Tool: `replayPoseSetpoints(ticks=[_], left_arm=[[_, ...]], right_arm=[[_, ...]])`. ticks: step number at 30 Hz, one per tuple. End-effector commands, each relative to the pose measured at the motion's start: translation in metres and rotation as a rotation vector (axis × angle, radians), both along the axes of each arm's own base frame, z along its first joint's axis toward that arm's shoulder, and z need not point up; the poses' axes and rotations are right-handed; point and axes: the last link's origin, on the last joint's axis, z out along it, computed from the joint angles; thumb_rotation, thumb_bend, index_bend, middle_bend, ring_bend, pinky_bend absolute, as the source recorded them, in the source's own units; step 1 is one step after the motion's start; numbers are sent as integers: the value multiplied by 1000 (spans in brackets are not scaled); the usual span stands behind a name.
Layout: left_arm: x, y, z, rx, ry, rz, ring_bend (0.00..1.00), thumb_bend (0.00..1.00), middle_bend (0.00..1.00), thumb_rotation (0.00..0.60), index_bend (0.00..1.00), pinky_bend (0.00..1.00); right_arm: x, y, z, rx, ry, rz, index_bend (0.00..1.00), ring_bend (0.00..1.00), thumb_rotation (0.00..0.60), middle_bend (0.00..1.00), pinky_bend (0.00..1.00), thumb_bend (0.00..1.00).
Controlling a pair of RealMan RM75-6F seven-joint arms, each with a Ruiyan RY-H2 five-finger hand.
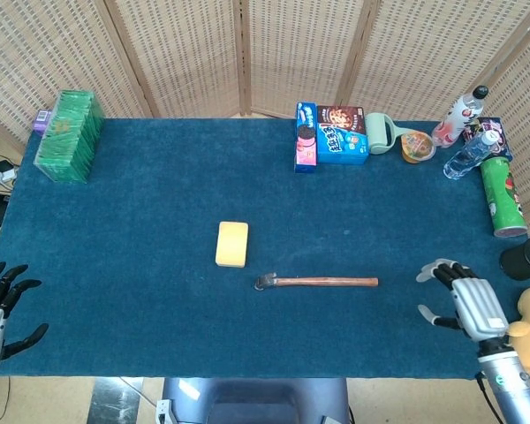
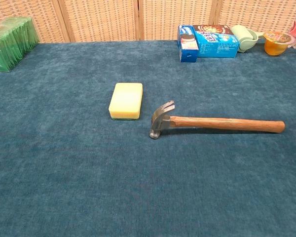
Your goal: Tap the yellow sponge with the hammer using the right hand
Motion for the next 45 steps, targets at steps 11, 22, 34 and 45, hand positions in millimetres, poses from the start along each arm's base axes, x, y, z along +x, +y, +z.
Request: replayPoseSetpoints(ticks=[11, 22, 34, 45], left_arm=[[28, 24, 4, -41, 47, -79, 59, 210, 160, 600, 285, 103], [16, 27, 8, -36, 39, -49, 59, 209, 160, 600, 285, 103], [-3, 26, 13, -25, 7, -4, 58, 210, 160, 600, 285, 103], [-17, 25, 16, -18, -19, 15, 59, 209, 160, 600, 285, 102]], right_arm=[[51, -43, -50, 153, 69, 51, 383, 175, 600, 303, 169, 300], [59, -68, -90, 202, 108, -11, 354, 150, 600, 276, 94, 302], [77, -87, -125, 222, 143, -58, 332, 143, 600, 263, 78, 296], [94, -89, -148, 243, 163, -85, 360, 158, 600, 274, 78, 297]])
